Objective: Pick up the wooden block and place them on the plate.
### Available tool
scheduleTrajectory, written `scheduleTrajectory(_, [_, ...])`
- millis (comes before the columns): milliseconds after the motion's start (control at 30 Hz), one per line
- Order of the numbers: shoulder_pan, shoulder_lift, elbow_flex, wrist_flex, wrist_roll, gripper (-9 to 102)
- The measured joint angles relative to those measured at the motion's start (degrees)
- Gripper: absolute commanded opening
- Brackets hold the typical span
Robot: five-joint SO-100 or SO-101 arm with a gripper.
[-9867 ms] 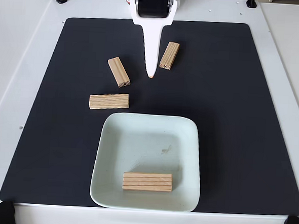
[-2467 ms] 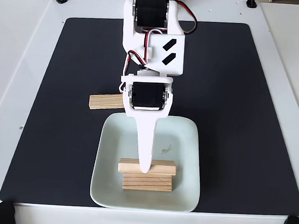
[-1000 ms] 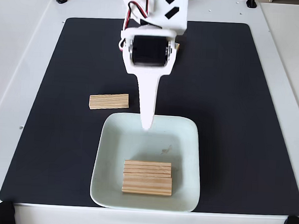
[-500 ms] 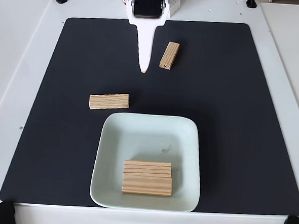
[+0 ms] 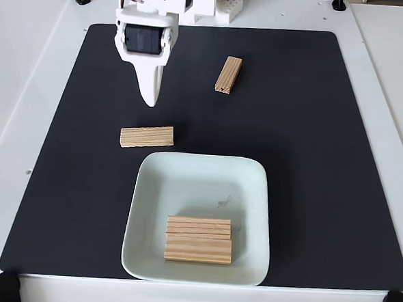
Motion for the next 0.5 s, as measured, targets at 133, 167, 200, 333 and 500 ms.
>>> scheduleTrajectory(133, [1.1,-6.2,-6.2,1.7,-3.3,0])
scheduleTrajectory(167, [1.1,-6.7,-6.9,2.4,-4.4,0])
scheduleTrajectory(200, [1.2,-7.2,-7.3,3.0,-5.4,0])
scheduleTrajectory(333, [1.1,-7.6,-7.6,3.7,-7.7,0])
scheduleTrajectory(500, [1.0,-7.6,-7.7,3.9,-8.3,10])
